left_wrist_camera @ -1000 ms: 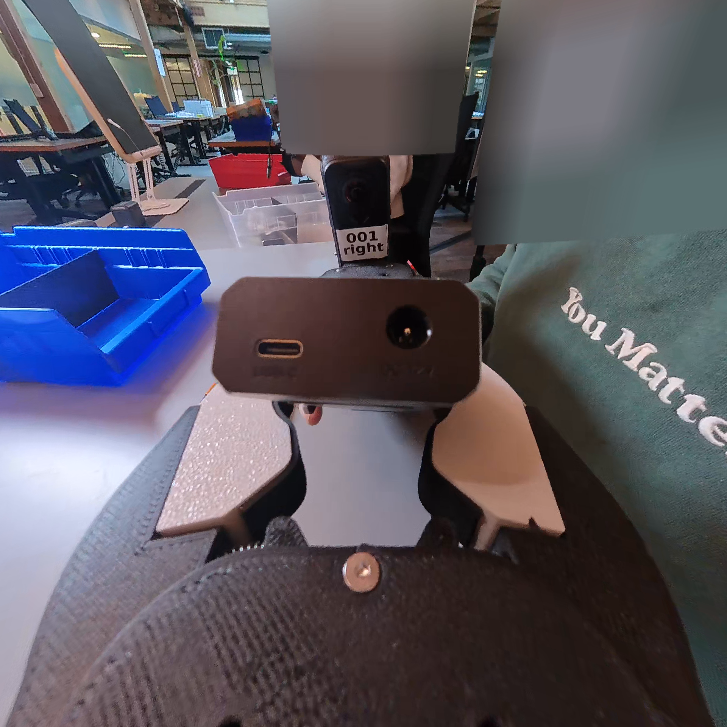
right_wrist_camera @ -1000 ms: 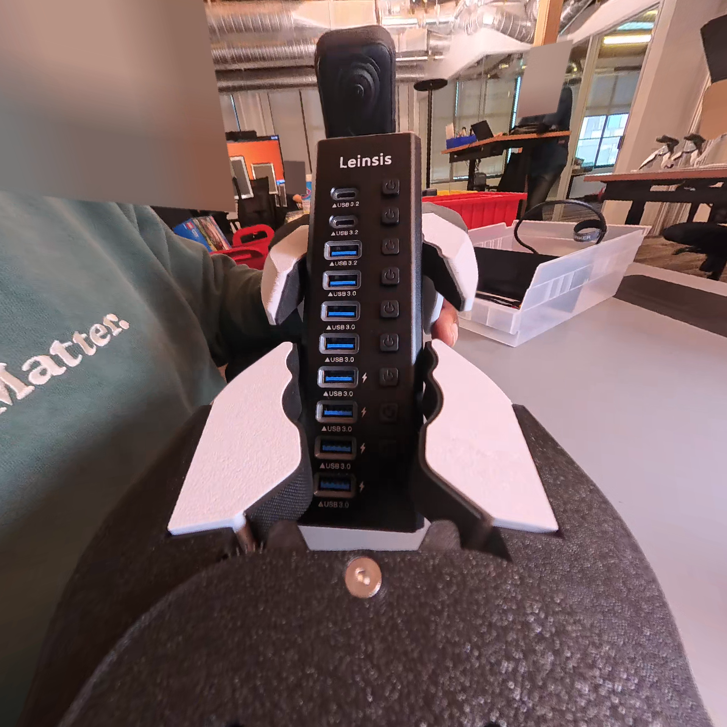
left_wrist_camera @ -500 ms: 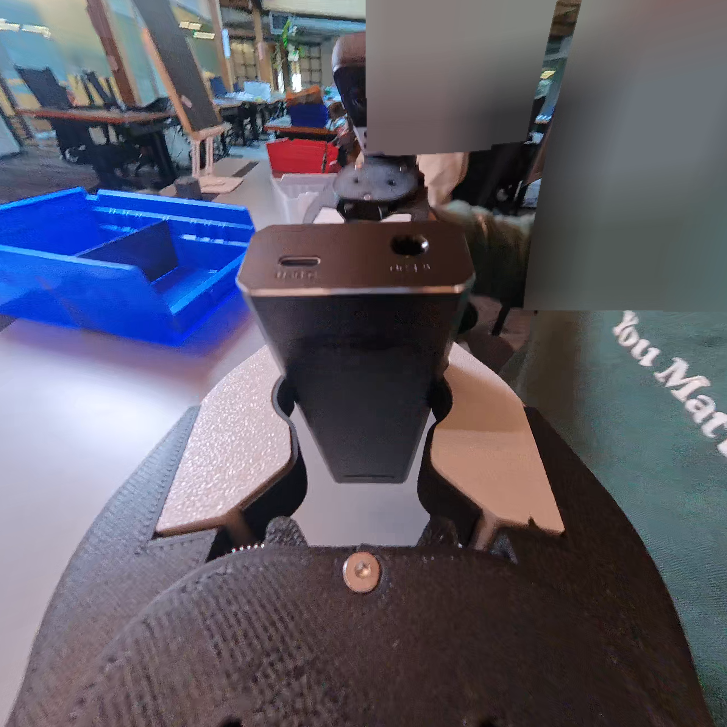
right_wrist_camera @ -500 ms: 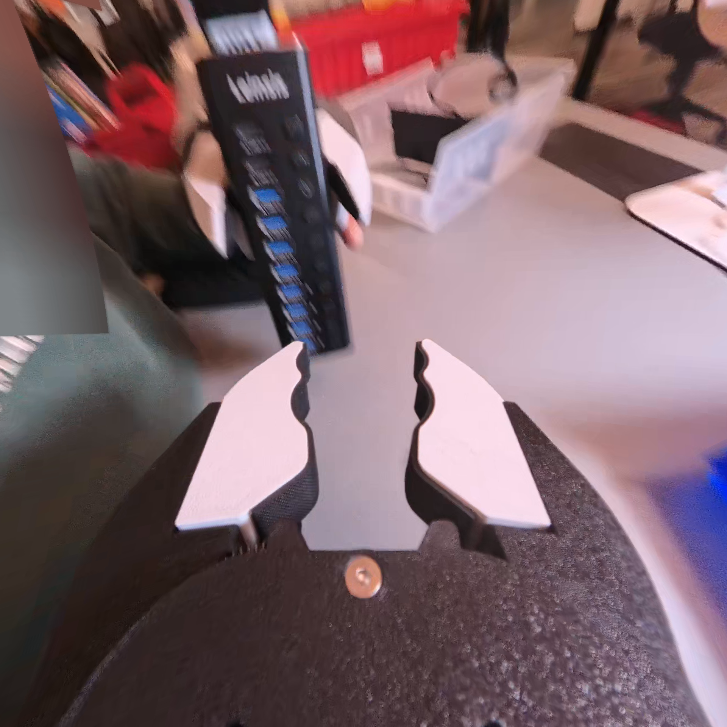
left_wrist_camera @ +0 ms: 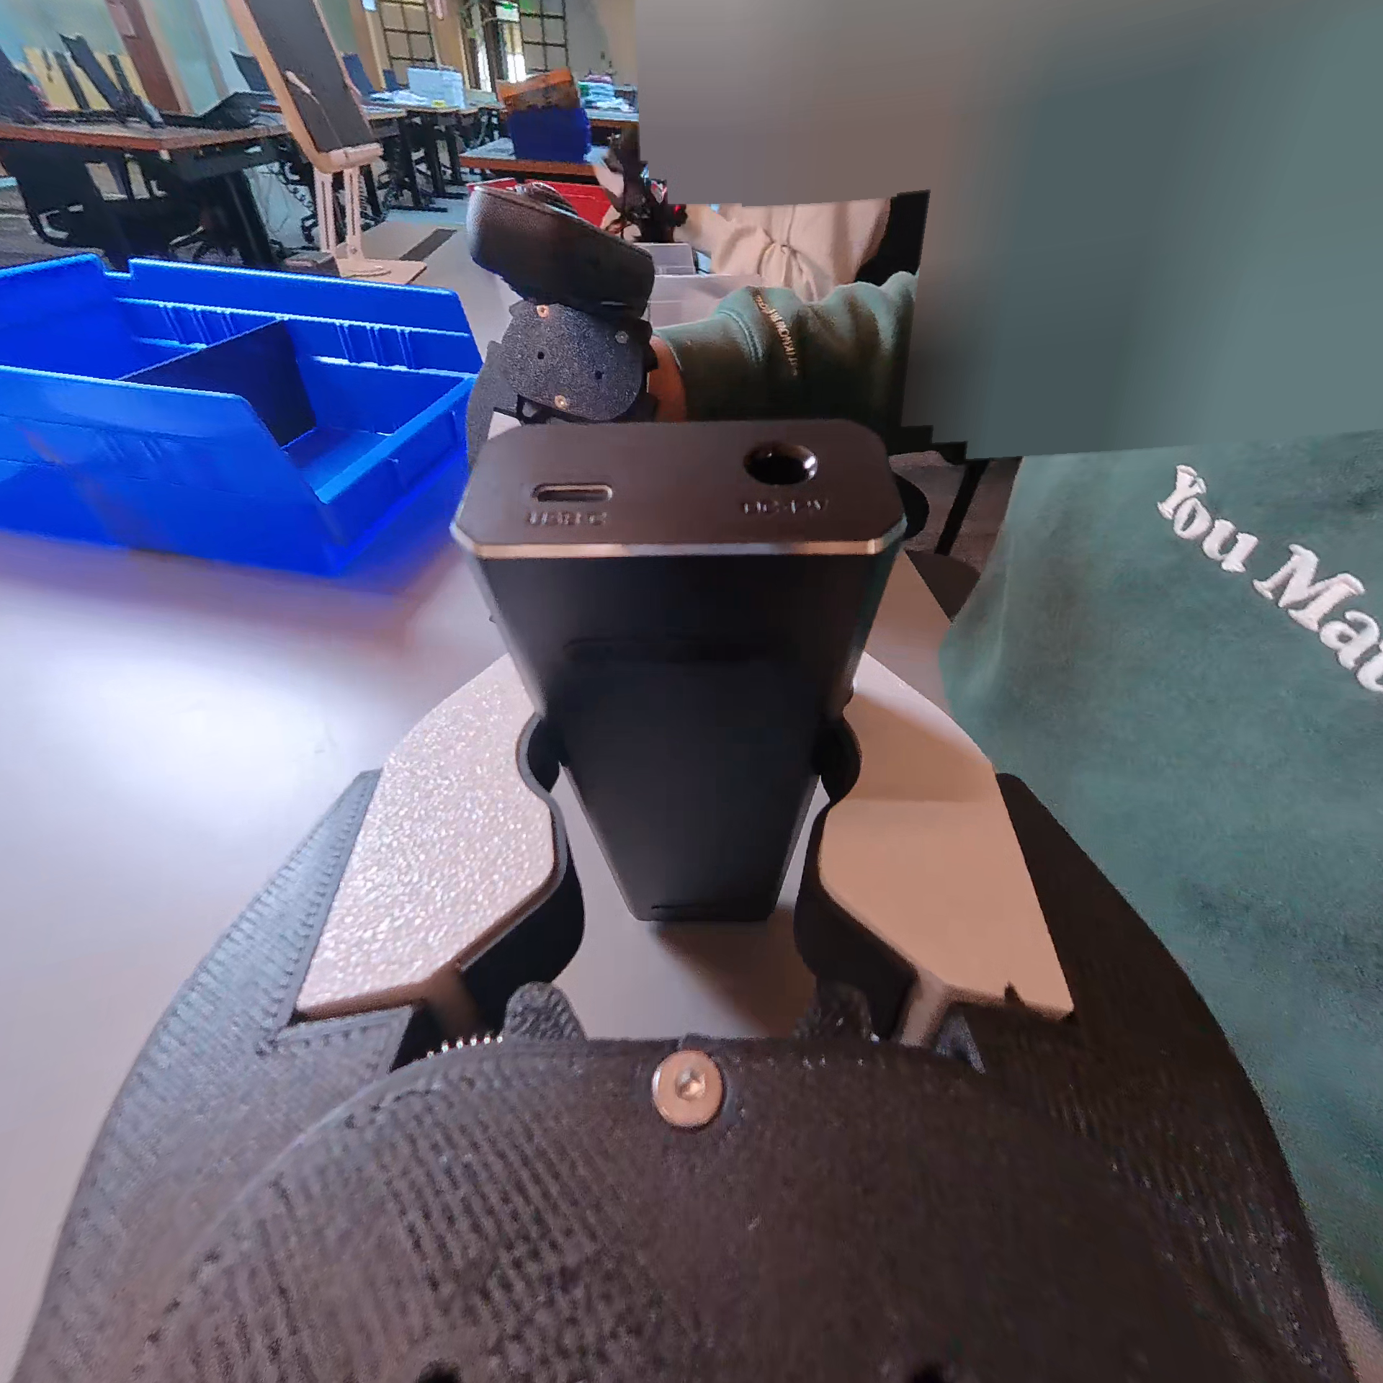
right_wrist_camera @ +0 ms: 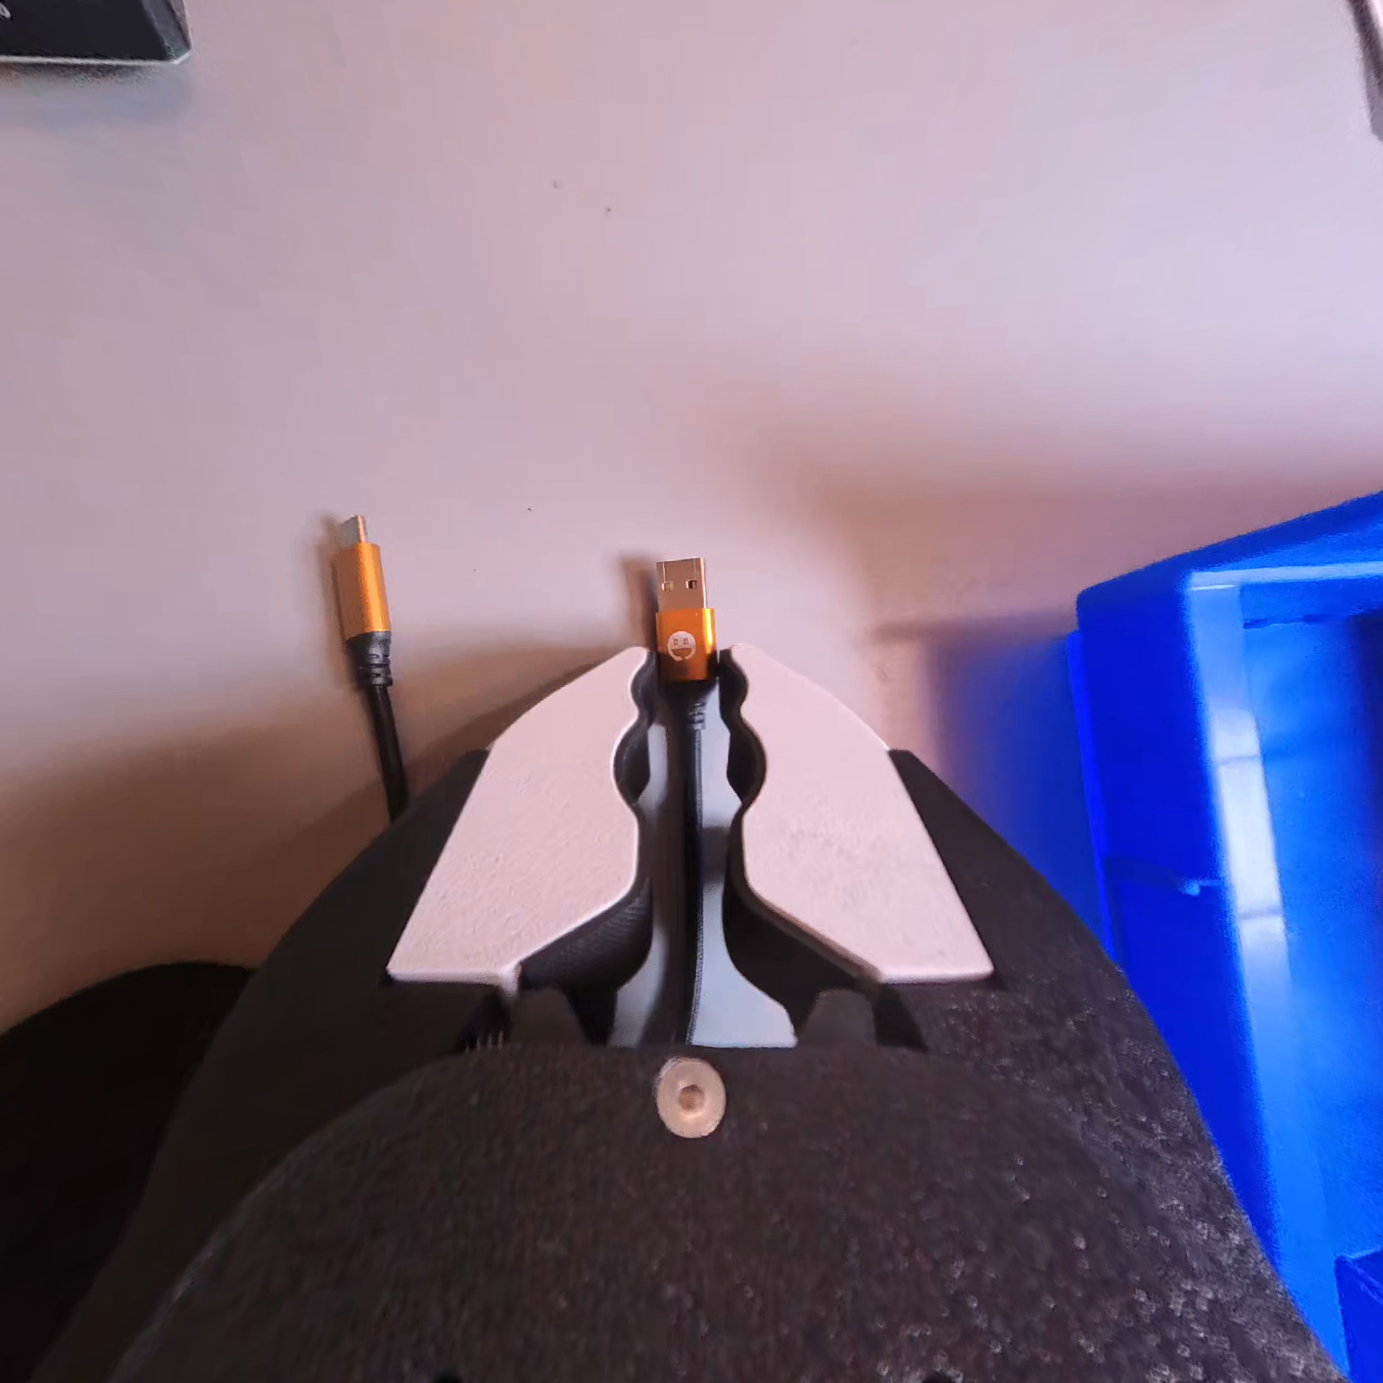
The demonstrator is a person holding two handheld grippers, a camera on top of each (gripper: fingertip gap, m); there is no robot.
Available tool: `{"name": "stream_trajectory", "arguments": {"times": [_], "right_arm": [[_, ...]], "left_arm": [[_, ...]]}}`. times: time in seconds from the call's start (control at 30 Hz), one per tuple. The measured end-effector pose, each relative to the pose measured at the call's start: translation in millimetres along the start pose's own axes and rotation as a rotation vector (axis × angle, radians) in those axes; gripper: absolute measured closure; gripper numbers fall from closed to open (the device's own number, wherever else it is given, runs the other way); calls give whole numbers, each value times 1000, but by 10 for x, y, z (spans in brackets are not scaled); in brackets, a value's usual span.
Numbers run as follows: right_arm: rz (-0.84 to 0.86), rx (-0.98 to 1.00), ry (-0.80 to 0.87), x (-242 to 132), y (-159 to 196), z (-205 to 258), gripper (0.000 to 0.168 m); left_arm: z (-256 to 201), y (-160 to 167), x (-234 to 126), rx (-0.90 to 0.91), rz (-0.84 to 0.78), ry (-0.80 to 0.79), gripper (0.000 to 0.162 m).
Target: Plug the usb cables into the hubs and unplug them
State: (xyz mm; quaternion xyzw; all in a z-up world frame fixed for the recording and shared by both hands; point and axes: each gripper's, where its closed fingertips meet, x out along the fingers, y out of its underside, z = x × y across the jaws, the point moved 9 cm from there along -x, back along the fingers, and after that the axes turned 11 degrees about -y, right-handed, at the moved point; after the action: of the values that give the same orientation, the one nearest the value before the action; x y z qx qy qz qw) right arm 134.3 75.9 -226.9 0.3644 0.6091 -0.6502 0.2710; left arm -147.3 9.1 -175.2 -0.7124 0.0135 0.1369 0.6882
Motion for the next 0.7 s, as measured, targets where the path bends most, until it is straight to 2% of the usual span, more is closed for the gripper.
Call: {"name": "stream_trajectory", "arguments": {"times": [0.1, 0.27, 0.4, 0.5, 0.7], "right_arm": [[-58, -35, -41, -7, 13, 21, 153], [-322, -51, -231, -160, -52, 88, 153], [-445, -45, -310, -225, -109, 119, 153], [-452, -42, -310, -216, -149, 134, 153], [-335, 9, -313, -100, -300, 222, 153]], "left_arm": [[5, 46, 13, 22, 13, 11, 91], [14, 63, -3, 29, -11, 30, 91], [26, 79, -40, 66, -7, 32, 91], [35, 97, -95, 97, 13, 29, 91], [96, 167, -260, 120, 76, 1, 91]]}}
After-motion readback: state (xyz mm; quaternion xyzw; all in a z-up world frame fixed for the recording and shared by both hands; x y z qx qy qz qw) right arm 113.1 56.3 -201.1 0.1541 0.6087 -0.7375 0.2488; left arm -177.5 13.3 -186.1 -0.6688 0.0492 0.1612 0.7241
